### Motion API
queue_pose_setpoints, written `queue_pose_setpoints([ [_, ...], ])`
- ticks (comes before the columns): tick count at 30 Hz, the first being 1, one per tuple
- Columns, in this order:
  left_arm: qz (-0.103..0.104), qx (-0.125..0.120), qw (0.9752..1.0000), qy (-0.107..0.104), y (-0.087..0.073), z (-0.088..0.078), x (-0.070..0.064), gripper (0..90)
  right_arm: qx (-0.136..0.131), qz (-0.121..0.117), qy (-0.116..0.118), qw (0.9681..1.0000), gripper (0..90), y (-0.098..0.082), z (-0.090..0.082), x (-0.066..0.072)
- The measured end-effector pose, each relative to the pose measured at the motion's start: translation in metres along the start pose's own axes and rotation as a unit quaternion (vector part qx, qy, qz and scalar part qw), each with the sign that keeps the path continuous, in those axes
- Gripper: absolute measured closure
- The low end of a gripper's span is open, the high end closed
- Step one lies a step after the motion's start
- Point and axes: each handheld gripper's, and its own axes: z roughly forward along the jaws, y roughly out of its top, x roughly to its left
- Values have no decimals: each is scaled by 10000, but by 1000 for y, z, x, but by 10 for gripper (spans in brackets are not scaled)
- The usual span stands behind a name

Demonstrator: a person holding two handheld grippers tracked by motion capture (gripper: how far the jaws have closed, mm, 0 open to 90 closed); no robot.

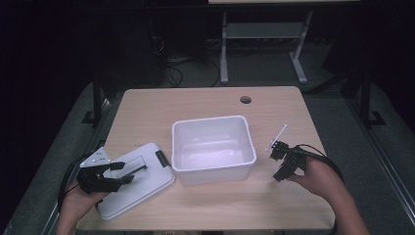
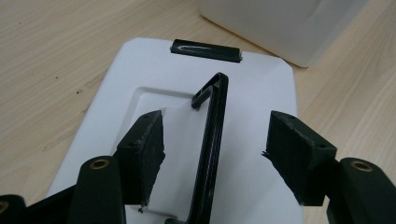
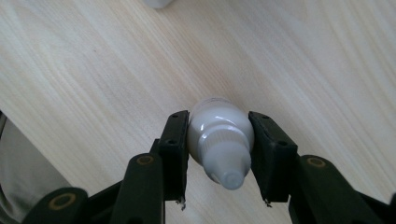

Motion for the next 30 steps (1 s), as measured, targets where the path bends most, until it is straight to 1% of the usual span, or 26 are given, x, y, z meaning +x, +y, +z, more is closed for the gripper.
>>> queue_pose_setpoints([
  [4, -13, 1, 10000, -4, 1, 1, -1, 359, -41, -62, -30, 10000, 596, 0, -9, 4],
  [7, 37, 19, 10000, -10, 2, 1, -2, 359, -82, -73, -30, 9999, 596, 1, -15, 7],
  [11, 55, 53, 10000, 2, 2, 1, -2, 359, -105, -115, -71, 9999, 596, 2, -24, 11],
  [20, 34, 40, 10000, -13, 2, 2, -2, 359, -162, -208, -92, 9996, 596, 5, -40, 19],
  [24, 49, 69, 10000, 0, 2, 3, -2, 359, -130, -223, -117, 9996, 596, 7, -48, 21],
  [30, 56, 72, 10000, -4, 2, 3, -1, 359, -107, -277, -128, 9995, 596, 10, -57, 24],
])
